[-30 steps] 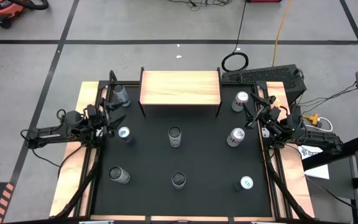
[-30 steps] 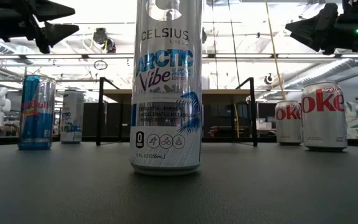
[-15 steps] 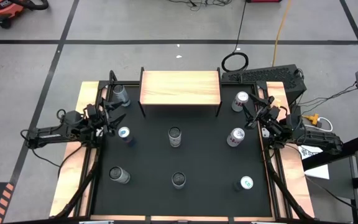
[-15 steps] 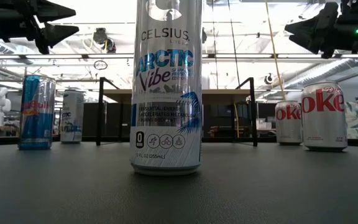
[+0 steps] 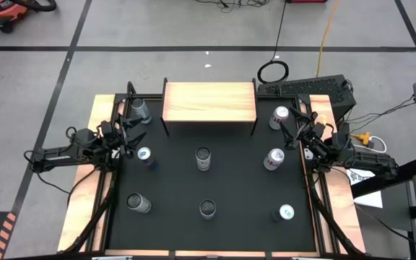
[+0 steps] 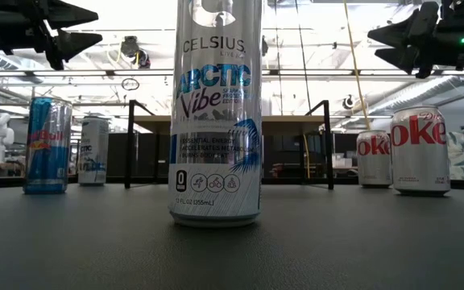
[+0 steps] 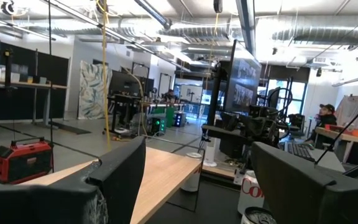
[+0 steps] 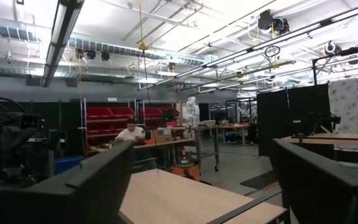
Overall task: Place canned beverage on shelf
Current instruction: Put the top white soda can on the shelf
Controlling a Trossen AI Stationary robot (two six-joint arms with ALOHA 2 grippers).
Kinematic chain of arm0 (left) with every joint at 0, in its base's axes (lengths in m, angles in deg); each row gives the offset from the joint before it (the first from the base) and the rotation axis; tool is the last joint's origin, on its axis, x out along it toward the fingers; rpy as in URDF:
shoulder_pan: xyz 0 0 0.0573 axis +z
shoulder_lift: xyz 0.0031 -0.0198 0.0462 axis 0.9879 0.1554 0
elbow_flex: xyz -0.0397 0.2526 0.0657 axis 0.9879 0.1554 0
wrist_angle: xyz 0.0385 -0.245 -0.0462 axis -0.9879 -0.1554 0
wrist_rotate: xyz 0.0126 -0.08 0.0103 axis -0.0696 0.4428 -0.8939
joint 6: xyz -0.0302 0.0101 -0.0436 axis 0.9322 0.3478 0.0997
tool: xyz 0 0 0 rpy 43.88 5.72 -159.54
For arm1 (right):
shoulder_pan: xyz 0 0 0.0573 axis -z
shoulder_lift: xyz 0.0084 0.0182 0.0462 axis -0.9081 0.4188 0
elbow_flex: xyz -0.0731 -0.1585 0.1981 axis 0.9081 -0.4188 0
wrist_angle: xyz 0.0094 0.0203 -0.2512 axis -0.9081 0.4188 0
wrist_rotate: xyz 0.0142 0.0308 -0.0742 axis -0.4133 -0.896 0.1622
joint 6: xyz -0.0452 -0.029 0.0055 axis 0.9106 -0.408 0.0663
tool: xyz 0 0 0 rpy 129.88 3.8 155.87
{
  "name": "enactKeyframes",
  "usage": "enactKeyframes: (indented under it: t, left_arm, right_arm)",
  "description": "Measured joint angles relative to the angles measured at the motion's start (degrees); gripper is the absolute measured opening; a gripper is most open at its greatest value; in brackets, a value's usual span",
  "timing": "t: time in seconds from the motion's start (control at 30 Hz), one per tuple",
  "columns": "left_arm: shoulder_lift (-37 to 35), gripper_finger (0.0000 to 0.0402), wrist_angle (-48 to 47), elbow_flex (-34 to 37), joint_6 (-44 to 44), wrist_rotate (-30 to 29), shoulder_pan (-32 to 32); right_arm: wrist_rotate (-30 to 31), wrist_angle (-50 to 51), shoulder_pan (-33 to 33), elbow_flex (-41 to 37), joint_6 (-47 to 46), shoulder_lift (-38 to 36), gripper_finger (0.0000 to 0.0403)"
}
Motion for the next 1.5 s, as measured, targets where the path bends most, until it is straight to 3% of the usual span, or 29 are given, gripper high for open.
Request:
enactKeyframes:
  t: [0.17, 1.5]
  left_arm:
    - [0.00, 0.0293, -0.02, 0.00, 0.00, 0.00, 0.00]
    - [0.00, 0.0293, -0.04, 0.00, 0.00, -0.20, 0.00]
  right_arm:
    - [-0.07, 0.00, 0.00, 0.00, -0.15, 0.00, 0.0381]
    - [-0.07, -0.20, 0.00, 0.00, 0.90, 0.02, 0.0380]
